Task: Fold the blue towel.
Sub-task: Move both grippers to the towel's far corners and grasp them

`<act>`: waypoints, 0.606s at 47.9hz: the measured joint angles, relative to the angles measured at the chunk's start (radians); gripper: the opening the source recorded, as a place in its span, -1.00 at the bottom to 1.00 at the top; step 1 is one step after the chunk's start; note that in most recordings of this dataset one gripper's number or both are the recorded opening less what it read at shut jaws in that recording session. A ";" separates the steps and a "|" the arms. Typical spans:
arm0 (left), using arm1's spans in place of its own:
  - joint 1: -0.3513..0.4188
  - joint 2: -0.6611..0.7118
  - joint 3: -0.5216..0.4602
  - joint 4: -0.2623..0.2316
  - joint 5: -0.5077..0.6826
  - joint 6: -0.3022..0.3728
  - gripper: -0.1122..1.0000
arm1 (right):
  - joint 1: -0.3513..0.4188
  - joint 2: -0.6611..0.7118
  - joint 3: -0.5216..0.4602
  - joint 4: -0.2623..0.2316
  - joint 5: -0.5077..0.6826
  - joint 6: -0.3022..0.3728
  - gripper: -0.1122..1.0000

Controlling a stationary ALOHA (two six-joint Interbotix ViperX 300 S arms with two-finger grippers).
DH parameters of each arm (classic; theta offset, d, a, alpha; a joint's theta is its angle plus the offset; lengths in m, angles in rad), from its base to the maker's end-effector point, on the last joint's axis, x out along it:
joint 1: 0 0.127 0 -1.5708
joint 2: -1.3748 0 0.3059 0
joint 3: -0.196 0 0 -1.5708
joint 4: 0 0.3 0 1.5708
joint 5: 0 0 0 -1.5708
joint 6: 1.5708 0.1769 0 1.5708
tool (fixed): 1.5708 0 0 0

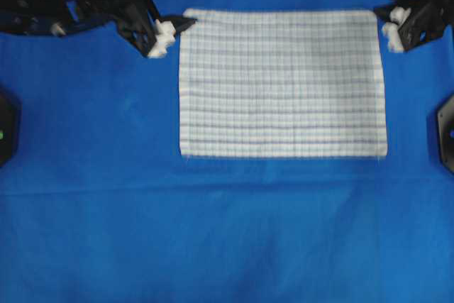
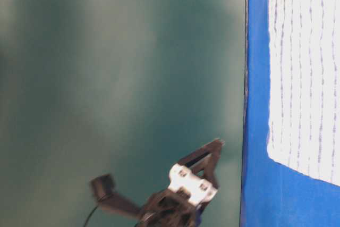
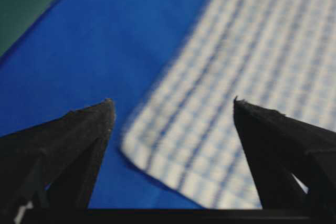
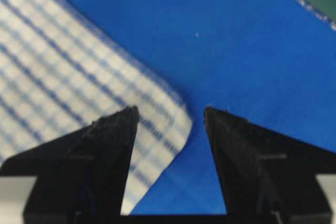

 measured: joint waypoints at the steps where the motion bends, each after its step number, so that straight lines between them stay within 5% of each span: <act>1: 0.005 0.012 -0.006 0.000 -0.002 0.002 0.79 | -0.003 0.015 -0.002 -0.002 -0.011 -0.002 0.24; 22: 0.052 0.252 -0.094 0.000 -0.071 0.003 0.75 | -0.067 0.313 -0.049 -0.038 -0.155 -0.014 0.24; 29: 0.055 0.287 -0.109 0.000 -0.069 0.008 0.60 | -0.074 0.342 -0.057 -0.043 -0.169 -0.014 0.20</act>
